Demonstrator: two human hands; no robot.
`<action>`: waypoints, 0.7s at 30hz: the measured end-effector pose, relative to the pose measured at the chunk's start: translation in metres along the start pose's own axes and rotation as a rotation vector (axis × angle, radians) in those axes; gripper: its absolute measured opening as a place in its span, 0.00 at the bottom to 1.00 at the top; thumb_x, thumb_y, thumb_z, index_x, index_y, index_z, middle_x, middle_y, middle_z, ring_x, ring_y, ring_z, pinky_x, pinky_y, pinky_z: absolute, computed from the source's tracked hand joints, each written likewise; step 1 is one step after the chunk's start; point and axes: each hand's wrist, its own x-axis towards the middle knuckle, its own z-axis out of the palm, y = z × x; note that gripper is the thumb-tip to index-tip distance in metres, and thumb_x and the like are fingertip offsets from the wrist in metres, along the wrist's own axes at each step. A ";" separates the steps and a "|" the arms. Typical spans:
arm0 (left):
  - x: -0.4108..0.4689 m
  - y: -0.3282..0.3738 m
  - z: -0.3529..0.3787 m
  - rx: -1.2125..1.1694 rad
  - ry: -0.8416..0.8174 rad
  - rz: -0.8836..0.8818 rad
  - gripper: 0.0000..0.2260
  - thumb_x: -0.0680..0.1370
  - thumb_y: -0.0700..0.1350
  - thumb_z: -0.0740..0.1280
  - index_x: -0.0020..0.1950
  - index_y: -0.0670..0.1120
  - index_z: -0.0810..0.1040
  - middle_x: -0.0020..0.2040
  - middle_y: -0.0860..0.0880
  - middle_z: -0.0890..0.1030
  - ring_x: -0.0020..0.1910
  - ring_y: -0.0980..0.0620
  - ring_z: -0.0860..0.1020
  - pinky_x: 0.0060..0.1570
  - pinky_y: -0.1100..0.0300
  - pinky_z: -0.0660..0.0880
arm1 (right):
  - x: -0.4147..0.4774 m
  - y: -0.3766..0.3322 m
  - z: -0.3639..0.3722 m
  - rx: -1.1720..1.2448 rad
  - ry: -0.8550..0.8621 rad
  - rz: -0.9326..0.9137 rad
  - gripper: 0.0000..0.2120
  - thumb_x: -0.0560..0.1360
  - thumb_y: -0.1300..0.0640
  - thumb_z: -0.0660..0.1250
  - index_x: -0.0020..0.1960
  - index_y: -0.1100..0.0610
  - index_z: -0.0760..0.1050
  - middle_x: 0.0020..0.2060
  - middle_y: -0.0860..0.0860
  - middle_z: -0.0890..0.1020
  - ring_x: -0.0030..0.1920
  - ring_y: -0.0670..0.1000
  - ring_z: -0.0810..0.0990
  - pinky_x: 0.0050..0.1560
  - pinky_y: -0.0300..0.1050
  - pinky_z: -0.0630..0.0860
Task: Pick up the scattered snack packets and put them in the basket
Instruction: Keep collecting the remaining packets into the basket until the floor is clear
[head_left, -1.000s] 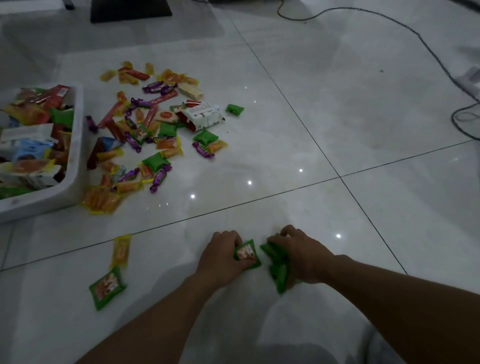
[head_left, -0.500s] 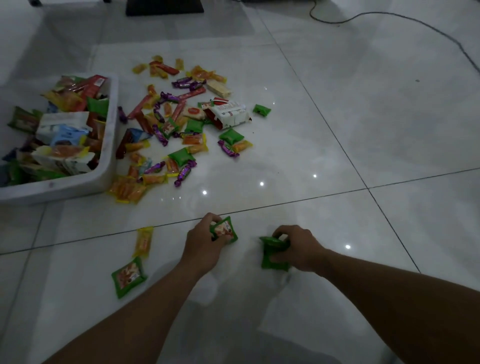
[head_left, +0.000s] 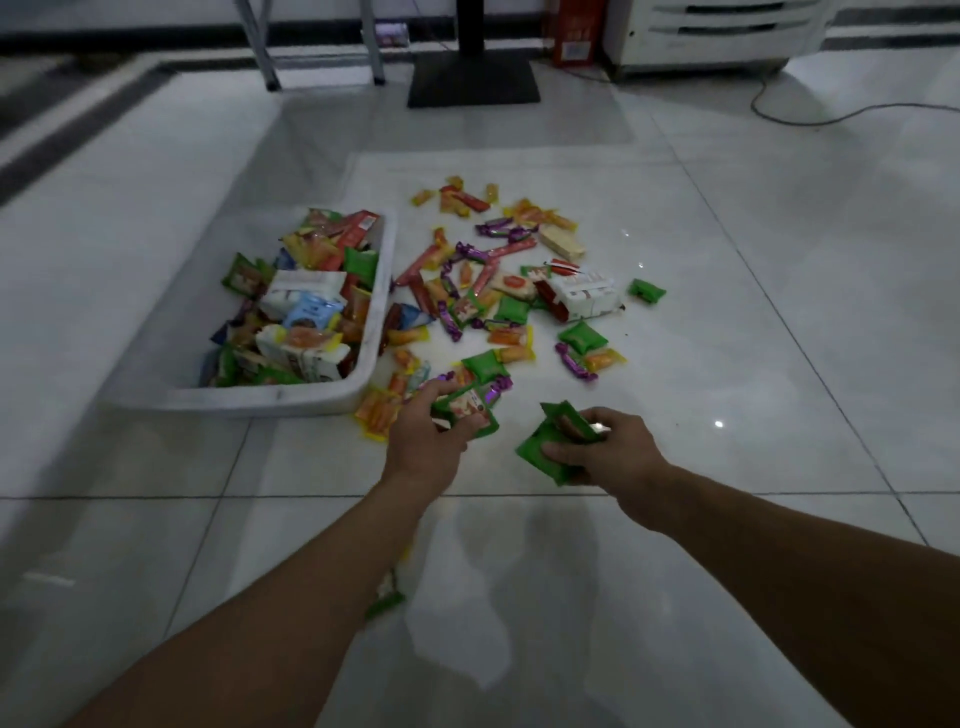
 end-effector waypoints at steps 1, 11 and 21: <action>0.005 0.005 -0.009 -0.027 0.022 0.002 0.13 0.73 0.41 0.73 0.53 0.50 0.74 0.49 0.45 0.80 0.40 0.48 0.79 0.31 0.63 0.77 | 0.001 -0.010 0.010 0.036 -0.022 -0.011 0.18 0.64 0.69 0.78 0.50 0.59 0.76 0.49 0.59 0.79 0.46 0.58 0.82 0.41 0.51 0.83; 0.050 0.022 -0.117 -0.165 0.351 -0.056 0.15 0.71 0.43 0.75 0.55 0.51 0.78 0.52 0.47 0.80 0.48 0.48 0.80 0.41 0.54 0.81 | 0.013 -0.087 0.127 0.118 -0.180 -0.115 0.21 0.65 0.68 0.77 0.52 0.58 0.72 0.43 0.54 0.80 0.40 0.57 0.84 0.43 0.60 0.82; 0.088 -0.010 -0.194 -0.218 0.545 -0.232 0.15 0.70 0.42 0.75 0.54 0.53 0.78 0.50 0.48 0.81 0.45 0.49 0.82 0.43 0.53 0.82 | 0.038 -0.117 0.218 0.109 -0.249 -0.111 0.15 0.65 0.70 0.76 0.46 0.62 0.73 0.45 0.58 0.80 0.41 0.55 0.83 0.33 0.47 0.83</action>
